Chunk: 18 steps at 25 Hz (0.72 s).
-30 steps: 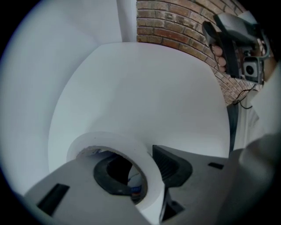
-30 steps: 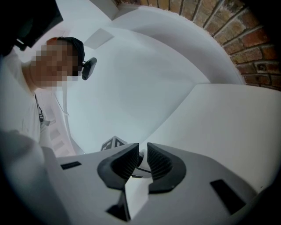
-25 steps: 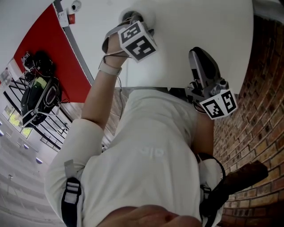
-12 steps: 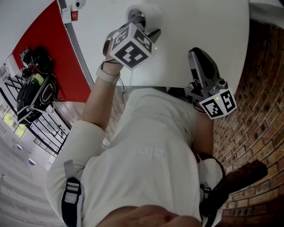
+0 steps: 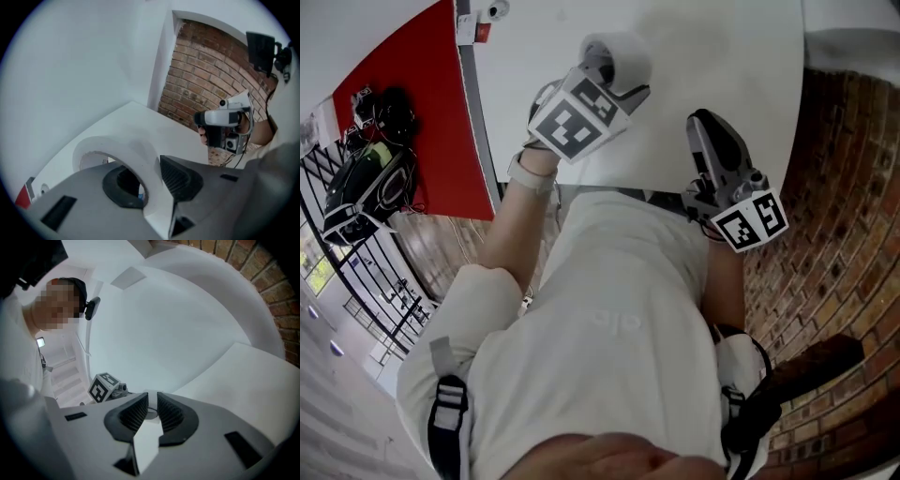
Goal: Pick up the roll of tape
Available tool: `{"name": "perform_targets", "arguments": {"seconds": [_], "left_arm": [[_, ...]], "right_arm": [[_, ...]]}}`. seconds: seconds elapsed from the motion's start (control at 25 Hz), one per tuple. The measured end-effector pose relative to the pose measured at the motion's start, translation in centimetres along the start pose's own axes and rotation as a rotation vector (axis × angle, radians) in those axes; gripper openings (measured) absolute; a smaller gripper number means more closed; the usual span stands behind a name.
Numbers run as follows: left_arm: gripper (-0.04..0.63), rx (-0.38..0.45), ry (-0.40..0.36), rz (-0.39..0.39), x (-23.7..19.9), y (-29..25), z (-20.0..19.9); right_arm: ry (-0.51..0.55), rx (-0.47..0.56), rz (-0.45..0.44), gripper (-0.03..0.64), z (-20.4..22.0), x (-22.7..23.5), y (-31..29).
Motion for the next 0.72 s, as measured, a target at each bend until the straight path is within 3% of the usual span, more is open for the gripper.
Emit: {"name": "perform_targets", "arguments": {"seconds": [0.4, 0.72], "left_arm": [[0.111, 0.194, 0.102, -0.034, 3.2, 6.9, -3.4], [0.111, 0.332, 0.197, -0.046, 5.7, 11.6, -3.2]], "right_arm": [[0.108, -0.002, -0.099, 0.044, -3.4, -3.6, 0.9], [0.186, -0.01, -0.141, 0.044, -4.9, -6.9, 2.1]]}}
Point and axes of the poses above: the fingertips, and each gripper's own axes: y backward along the fingers, x to its right, z out of its underside, the point moved 1 cm from there along y, backward along the fingers, and after that the axes turned 3 degrees about -y, right-handed, at the moved point
